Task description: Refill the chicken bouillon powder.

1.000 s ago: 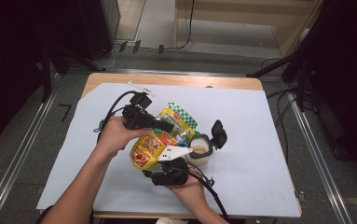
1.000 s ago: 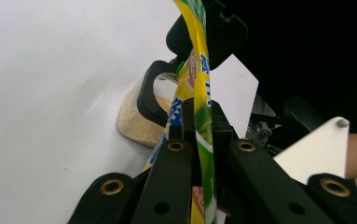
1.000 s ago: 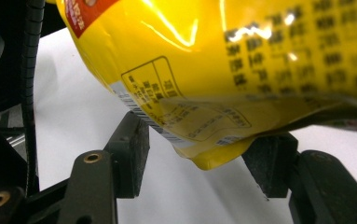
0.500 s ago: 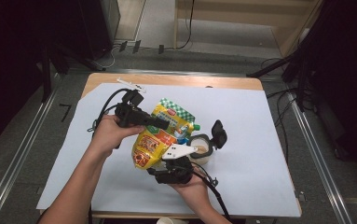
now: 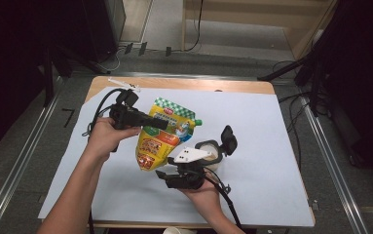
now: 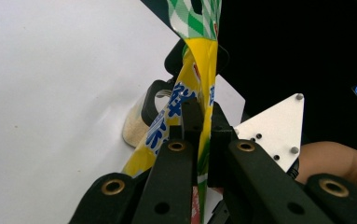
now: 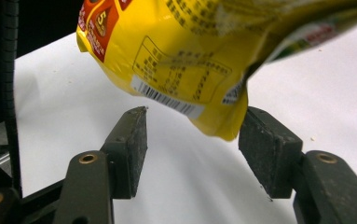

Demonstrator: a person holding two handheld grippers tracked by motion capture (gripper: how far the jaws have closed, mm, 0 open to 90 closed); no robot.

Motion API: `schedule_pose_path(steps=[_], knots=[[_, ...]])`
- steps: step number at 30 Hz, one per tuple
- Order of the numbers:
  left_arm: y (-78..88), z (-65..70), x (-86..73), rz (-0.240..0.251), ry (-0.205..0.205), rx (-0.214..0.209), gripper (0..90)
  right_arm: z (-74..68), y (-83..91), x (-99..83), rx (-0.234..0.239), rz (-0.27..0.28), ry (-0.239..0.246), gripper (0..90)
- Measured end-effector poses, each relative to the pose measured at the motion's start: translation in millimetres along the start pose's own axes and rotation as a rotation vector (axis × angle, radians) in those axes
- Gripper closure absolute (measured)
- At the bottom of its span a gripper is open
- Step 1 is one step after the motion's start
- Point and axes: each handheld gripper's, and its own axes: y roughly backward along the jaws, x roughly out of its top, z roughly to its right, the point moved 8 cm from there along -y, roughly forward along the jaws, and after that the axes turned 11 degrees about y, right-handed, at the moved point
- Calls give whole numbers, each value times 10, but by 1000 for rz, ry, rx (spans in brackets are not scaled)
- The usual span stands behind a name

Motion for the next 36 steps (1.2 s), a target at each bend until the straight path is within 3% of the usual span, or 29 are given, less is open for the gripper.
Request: schedule_pose_path(steps=[7, 14, 22, 27, 31, 34, 36], knots=[[133, -80, 40, 53, 5, 26, 900, 18, 20, -2, 0, 4, -1, 433], [206, -247, 81, 96, 24, 65, 900, 20, 41, 9, 2, 6, -3, 433], [102, -429, 163, 124, 10, 104, 900, -13, 40, -13, 11, -6, 8, 433], [18, -540, 221, 147, 21, 108, 900, 7, 48, -40, 11, -7, -9, 433], [-47, -621, 254, 167, 7, 124, 900, 25, 79, -55, 0, -8, -15, 434], [-93, -669, 260, 166, 6, 128, 900, 37, 97, -61, -7, -4, -19, 434], [-92, -676, 266, 176, 15, 106, 900, 48, 107, -72, -10, -9, -26, 434]])
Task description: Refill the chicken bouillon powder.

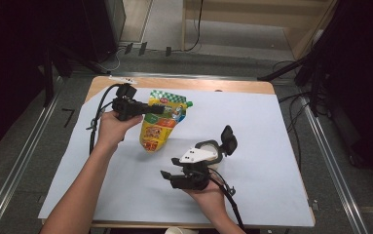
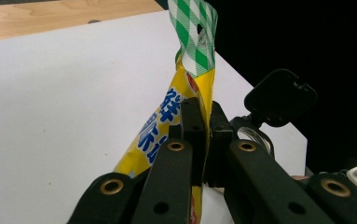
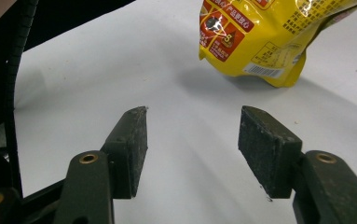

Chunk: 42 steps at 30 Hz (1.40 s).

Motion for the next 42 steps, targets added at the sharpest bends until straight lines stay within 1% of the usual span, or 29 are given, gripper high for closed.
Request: schedule_pose_path(steps=[3, 6, 8, 10, 14, 19, 21, 23, 26, 31, 33, 36, 38, 42], knots=[[13, -9, -5, 2, 6, -9, 900, 11, 7, -9, -3, -1, 0, 435], [38, -17, -10, 7, -5, -1, 898, 9, 6, -6, -3, 0, -2, 435], [56, -23, -15, 8, -28, 16, 892, 9, 2, -7, -5, -2, 3, 435], [67, -17, -23, 7, -49, 22, 884, 9, -2, -11, -6, -6, 6, 435], [69, 3, -34, 6, -62, 5, 871, 5, -7, -12, -4, -7, 8, 435], [90, 6, -27, 13, -70, 8, 846, 10, -11, -12, -3, -7, 8, 436], [99, 11, -25, 15, -65, -1, 838, 5, -12, -14, -1, -9, 7, 436], [110, 23, -25, 17, -69, -9, 821, 1, -14, -15, -1, -10, 8, 436], [131, 34, -21, 23, -74, -6, 797, -3, -17, -14, 0, -11, 11, 436], [184, 69, -17, 31, -84, -27, 763, -8, -29, -14, 4, -11, 9, 436], [211, 85, -17, 35, -96, -25, 744, -9, -29, -14, 3, -13, 10, 436], [237, 109, -32, 30, -96, -28, 729, -4, -29, -9, 3, -9, 13, 437], [250, 131, -40, 28, -105, -28, 719, -3, -27, -5, 2, -10, 18, 437], [273, 163, -45, 28, -108, -26, 703, -1, -28, 3, 5, -10, 22, 438]])
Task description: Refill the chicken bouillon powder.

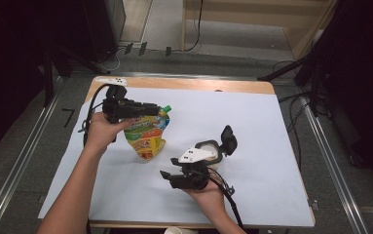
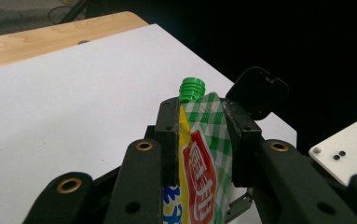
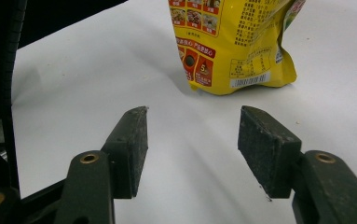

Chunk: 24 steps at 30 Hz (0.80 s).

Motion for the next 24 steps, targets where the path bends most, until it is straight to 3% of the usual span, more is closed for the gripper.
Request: schedule_pose_path(steps=[3, 24], knots=[[26, 19, -6, -5, -2, -6, 655, 5, -1, 4, 2, -1, -1, 439], [241, 98, 79, 23, 13, 13, 623, 16, 19, 20, 10, -6, -6, 444]])
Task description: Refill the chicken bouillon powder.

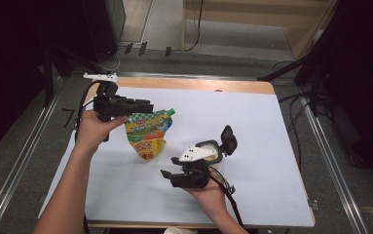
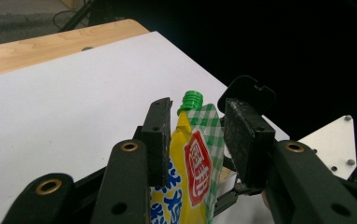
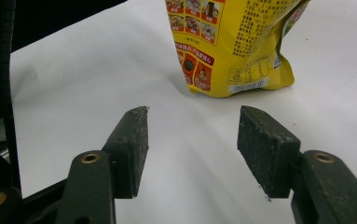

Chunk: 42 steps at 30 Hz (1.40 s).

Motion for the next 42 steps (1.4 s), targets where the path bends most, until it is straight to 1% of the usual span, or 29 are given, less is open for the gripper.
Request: schedule_pose_path(steps=[4, 7, 12, 14, 16, 18, 19, 22, 24, 26, 29, 32, 36, 39, 41, 42], knots=[[68, 12, 32, 16, 0, 11, 613, 5, 17, 14, 2, 3, -1, 446], [111, -16, 45, 28, 4, 18, 604, 12, 41, 33, 2, 8, -1, 448], [140, -99, 38, 28, 13, 38, 585, 43, 94, 62, 0, 15, -8, 463], [139, -141, 31, 29, 21, 45, 560, 57, 128, 85, -2, 21, -10, 476], [130, -183, 18, 28, 31, 44, 521, 76, 170, 112, -7, 21, -7, 489], [116, -231, 5, 31, 33, 60, 494, 98, 213, 140, -15, 20, 0, 497], [110, -253, -3, 29, 33, 65, 489, 111, 233, 151, -20, 15, 4, 497], [98, -314, -20, 26, 53, 66, 476, 146, 295, 179, -27, 9, 9, 507], [91, -354, -32, 26, 59, 74, 470, 175, 344, 198, -27, 12, -4, 518], [86, -394, -46, 21, 55, 83, 468, 214, 396, 217, -29, 17, -11, 530], [67, -454, -50, 45, 86, 119, 450, 279, 476, 245, -37, 27, -22, 551], [54, -505, -72, 43, 95, 131, 445, 354, 555, 261, -47, 34, -34, 579], [45, -542, -88, 38, 100, 135, 436, 434, 639, 284, -51, 43, -53, 612], [41, -562, -106, 30, 97, 142, 435, 469, 693, 298, -53, 45, -60, 643], [33, -576, -122, 19, 107, 142, 431, 485, 717, 303, -52, 43, -65, 664], [29, -582, -127, 13, 115, 146, 429, 494, 730, 300, -55, 38, -62, 690]])
